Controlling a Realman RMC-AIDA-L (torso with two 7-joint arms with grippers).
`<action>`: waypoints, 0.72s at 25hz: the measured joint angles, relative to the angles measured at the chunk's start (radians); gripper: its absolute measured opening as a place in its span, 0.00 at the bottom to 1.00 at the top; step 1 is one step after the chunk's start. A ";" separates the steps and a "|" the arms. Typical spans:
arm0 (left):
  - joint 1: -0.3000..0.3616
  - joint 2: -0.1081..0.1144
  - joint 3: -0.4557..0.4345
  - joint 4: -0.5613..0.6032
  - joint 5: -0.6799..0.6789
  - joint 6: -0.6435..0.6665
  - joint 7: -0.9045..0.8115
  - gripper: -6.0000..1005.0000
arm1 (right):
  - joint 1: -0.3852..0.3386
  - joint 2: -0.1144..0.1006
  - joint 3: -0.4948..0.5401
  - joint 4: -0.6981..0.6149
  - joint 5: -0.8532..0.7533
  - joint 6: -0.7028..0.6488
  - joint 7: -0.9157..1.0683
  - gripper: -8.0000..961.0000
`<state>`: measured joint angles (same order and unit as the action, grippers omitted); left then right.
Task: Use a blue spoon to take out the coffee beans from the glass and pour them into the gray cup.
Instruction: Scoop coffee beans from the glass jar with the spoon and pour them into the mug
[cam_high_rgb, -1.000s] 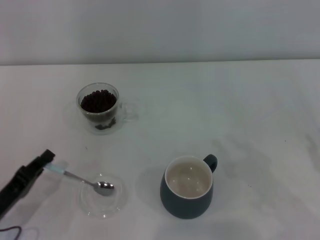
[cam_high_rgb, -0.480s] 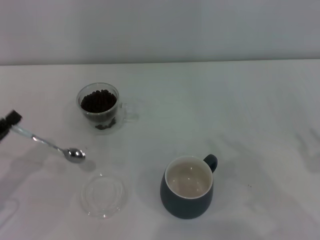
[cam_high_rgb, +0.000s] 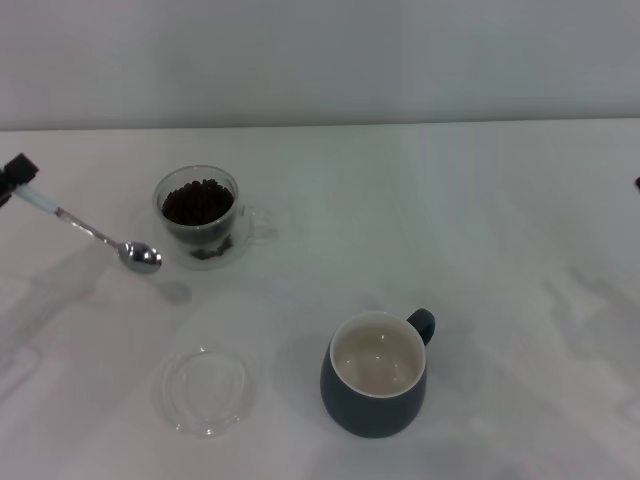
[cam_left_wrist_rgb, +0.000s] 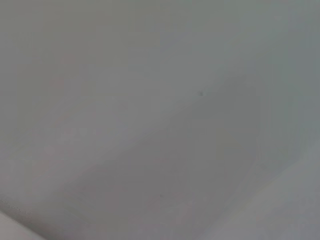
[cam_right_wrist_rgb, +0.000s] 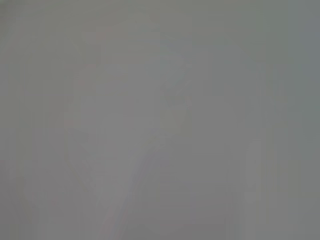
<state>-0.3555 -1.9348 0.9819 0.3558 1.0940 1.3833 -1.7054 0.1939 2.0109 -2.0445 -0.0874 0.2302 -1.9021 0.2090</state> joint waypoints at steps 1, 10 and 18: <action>-0.007 0.005 0.000 0.001 0.001 0.000 0.000 0.14 | 0.000 0.000 -0.017 -0.009 0.000 0.001 0.000 0.39; -0.081 0.053 -0.004 0.019 0.077 -0.006 -0.001 0.14 | 0.005 0.001 -0.124 -0.032 -0.001 0.012 -0.009 0.39; -0.114 0.088 -0.008 0.086 0.103 -0.095 -0.058 0.14 | 0.018 -0.001 -0.125 -0.027 0.003 0.045 -0.009 0.39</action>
<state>-0.4694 -1.8464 0.9736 0.4418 1.1967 1.2884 -1.7636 0.2120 2.0097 -2.1699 -0.1141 0.2328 -1.8568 0.1997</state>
